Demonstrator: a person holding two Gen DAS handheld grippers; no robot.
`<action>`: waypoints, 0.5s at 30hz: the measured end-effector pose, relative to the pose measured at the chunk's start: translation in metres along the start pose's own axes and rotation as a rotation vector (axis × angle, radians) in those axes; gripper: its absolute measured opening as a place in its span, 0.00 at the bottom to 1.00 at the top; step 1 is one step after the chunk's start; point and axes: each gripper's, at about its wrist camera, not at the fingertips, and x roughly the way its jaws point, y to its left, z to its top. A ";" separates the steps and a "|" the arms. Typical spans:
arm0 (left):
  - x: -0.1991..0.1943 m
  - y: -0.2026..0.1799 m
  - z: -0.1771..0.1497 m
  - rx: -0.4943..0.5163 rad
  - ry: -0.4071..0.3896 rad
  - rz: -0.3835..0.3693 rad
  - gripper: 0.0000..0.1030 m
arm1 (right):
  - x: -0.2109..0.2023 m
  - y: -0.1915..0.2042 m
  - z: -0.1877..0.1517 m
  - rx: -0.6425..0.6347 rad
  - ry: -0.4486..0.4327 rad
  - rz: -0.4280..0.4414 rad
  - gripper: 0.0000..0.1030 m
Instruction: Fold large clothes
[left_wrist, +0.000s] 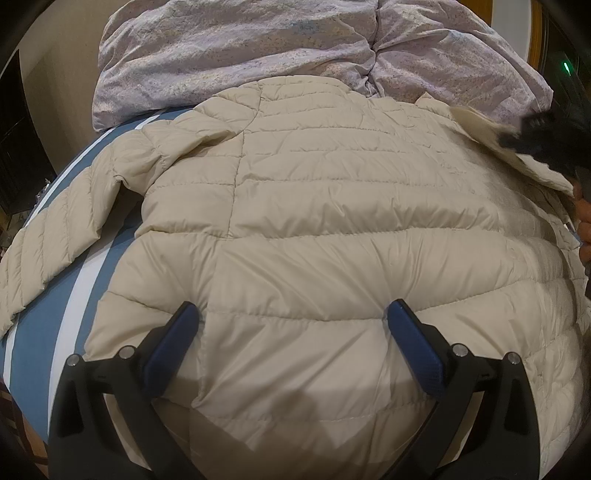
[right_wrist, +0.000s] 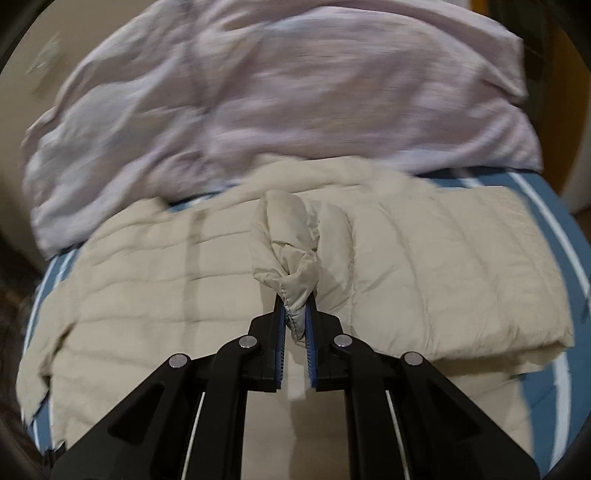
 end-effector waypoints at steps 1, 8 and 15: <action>0.000 0.000 0.000 0.000 0.000 0.000 0.98 | 0.000 0.012 -0.002 -0.017 0.008 0.030 0.10; 0.000 0.000 0.000 0.000 0.000 0.000 0.98 | 0.004 0.083 -0.019 -0.112 0.080 0.194 0.10; 0.000 0.000 0.000 0.000 0.000 0.000 0.98 | 0.011 0.118 -0.035 -0.194 0.160 0.249 0.33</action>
